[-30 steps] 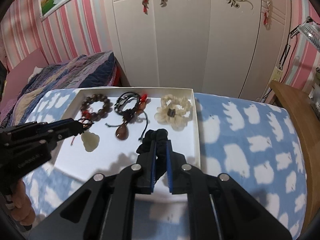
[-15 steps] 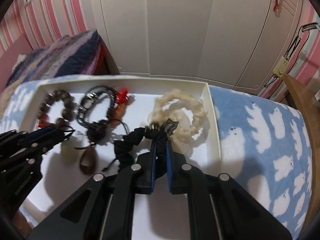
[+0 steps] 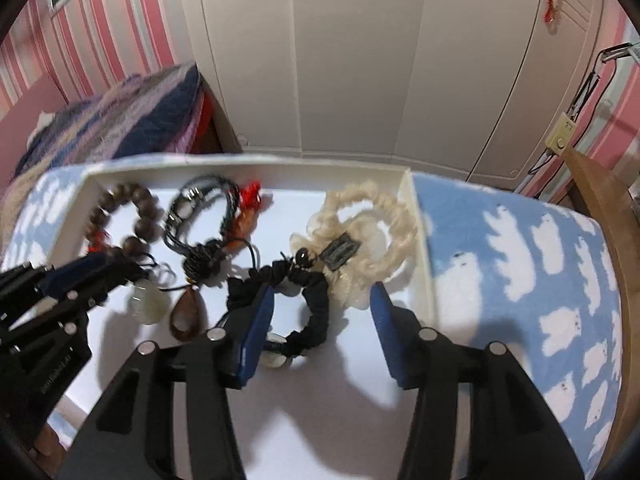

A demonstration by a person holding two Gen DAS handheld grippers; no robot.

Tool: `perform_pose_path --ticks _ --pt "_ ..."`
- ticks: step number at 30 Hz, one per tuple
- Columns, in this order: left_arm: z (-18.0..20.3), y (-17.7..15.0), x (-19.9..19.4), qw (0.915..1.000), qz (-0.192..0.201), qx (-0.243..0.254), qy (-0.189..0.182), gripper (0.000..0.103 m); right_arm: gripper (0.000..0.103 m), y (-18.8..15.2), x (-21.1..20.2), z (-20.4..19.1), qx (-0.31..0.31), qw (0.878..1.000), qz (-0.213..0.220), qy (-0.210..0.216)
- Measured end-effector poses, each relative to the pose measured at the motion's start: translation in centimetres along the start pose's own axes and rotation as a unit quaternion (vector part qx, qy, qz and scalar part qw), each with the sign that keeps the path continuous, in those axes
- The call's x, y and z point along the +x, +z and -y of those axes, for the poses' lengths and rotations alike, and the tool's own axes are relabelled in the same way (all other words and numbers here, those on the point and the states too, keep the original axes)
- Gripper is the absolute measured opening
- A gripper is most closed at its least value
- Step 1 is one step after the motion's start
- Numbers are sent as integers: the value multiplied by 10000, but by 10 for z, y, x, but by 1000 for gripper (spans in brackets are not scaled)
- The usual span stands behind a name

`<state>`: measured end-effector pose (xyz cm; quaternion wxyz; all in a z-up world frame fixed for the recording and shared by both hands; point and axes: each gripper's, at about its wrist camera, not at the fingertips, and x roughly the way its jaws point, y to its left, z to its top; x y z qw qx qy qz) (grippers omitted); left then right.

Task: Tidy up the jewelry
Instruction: 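Open the left tool over the tray while the right tool releases the beaded bracelet there, then withdraw both tools from the tray toward the white-strap watch and black claw clip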

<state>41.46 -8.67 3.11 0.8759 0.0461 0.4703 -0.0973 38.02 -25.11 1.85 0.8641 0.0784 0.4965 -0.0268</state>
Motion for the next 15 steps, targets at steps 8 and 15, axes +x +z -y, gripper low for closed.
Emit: perform_pose_path --ticks 8,15 --pt "-14 -22 -96 9962 864 -110 102 87 83 -20 -88 14 -61 9973 722 -122" --pt "-32 -59 -176 9918 1263 -210 8 100 95 -60 -168 12 7 9920 1248 -207"
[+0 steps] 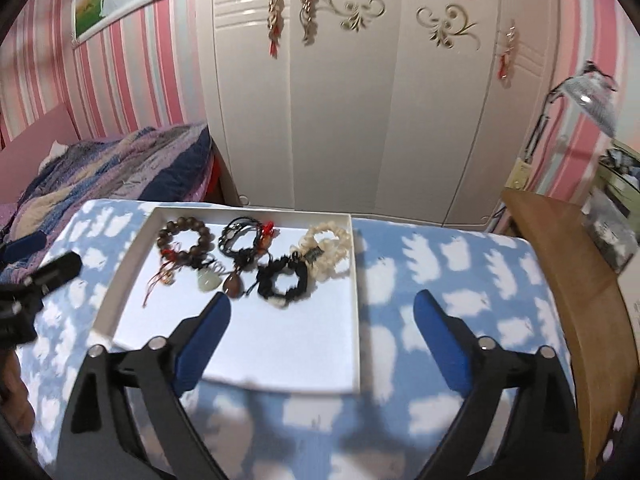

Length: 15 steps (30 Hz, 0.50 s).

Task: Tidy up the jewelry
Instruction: 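Withdraw both tools from the tray toward the white-strap watch and black claw clip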

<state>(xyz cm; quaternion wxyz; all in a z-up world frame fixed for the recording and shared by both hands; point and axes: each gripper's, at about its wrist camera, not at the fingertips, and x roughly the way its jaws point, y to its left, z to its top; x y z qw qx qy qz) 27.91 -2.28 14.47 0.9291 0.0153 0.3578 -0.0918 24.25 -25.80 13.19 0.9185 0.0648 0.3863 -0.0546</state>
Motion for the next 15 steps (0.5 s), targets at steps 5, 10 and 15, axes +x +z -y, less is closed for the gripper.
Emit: perform_pose_path --ticks 5,10,15 --pt "-20 -42 -56 9999 131 62 54 100 96 -52 -57 5 -126 9997 205 -98" --pt "-31 -99 -97 9996 270 17 31 100 96 -108 -94 12 -50 9996 262 -103" --pt "-30 -165 -127 9989 445 101 -132 100 96 -159 -109 4 -78 9990 436 -116"
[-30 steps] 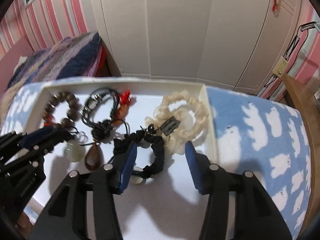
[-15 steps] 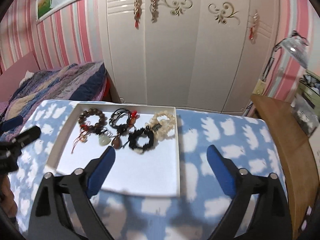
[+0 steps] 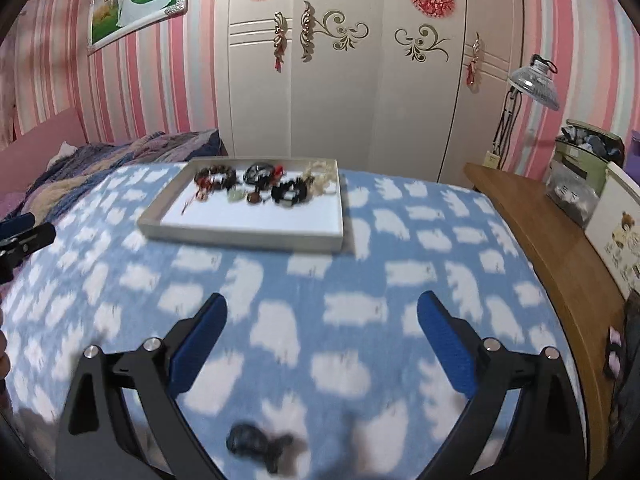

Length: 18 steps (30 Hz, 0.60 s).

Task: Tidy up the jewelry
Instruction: 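Withdraw both tools from the tray toward the white-strap watch and black claw clip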

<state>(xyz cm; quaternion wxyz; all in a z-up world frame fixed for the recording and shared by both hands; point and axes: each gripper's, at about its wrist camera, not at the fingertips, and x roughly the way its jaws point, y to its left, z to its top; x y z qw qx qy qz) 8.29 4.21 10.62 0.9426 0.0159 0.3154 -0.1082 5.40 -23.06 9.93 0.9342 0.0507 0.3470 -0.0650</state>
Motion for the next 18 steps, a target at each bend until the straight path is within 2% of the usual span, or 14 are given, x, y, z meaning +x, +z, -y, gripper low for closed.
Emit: perform_pose_path --ticks 4,8,11,14,18 --pt "4 -42 -13 9997 -56 -52 -228 100 96 -42 -12 -10 -114 9992 298 -221" --pt "5 -80 -14 9983 -311 -142 -467 100 96 -72 -14 -11 -212 9992 163 -296" --pt "7 -100 -15 9971 -439 -163 -597 100 96 -85 -14 -8 -81 9995 93 -273" --pt "14 -116 -17 9976 -484 2 -494 100 96 -96 -12 -5 145 9998 -10 -103" --pt "26 -125 -17 9966 -599 129 -558 100 96 -103 -8 -14 159 9998 -63 -52"
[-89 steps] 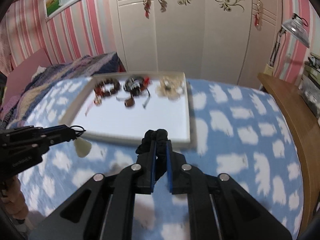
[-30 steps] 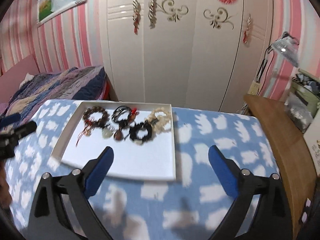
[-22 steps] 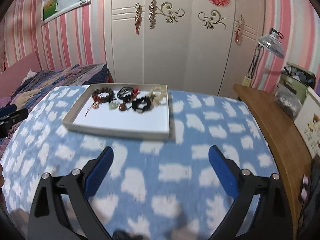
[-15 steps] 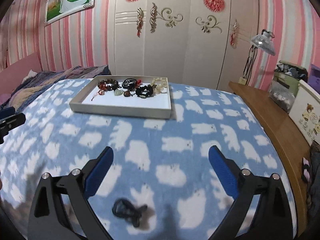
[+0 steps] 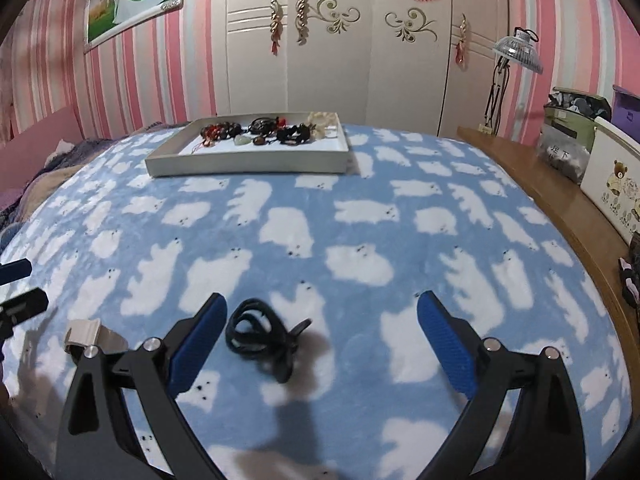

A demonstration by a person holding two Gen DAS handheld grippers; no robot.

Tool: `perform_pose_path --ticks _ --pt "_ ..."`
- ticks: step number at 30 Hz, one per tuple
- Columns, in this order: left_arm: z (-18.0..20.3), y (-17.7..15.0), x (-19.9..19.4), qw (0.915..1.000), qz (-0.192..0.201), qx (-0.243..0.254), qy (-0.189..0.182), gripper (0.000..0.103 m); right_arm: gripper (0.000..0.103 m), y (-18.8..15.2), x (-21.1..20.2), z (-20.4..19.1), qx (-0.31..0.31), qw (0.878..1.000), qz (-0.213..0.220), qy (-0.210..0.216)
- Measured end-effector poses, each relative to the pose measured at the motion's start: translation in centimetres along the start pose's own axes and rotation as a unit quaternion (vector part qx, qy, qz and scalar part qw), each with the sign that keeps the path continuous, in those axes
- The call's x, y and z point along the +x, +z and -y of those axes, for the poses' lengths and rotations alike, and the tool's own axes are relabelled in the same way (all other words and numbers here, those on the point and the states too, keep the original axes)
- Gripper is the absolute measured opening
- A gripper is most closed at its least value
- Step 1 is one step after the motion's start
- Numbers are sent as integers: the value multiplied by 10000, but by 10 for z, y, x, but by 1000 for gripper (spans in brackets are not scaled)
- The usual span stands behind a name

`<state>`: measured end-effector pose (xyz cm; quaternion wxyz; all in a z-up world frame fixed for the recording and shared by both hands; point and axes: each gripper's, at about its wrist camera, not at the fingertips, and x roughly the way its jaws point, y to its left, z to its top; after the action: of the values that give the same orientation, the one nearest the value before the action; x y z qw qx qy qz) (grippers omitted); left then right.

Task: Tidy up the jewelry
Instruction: 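Withdraw both tools from the tray toward the white-strap watch and black claw clip, then grasp the white watch strap with the left tool while the right tool grasps the black claw clip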

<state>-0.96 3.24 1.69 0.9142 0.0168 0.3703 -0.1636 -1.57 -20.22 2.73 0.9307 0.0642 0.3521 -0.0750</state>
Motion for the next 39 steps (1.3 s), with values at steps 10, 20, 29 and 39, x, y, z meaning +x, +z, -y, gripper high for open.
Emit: perform_pose_path --ticks 10,20,29,39 --pt "19 -8 14 9990 -365 -19 258 100 96 -8 9 -19 -37 9992 -347 -186" --pt "31 -13 8 9988 -450 173 3 100 96 -7 11 -25 -164 9980 -559 -247" --pt "36 -15 28 9968 -731 132 296 99 96 -10 18 -25 -206 9977 -637 -134" --pt "27 0 41 9957 -822 -245 353 73 96 -7 25 -18 -111 9978 -648 -5"
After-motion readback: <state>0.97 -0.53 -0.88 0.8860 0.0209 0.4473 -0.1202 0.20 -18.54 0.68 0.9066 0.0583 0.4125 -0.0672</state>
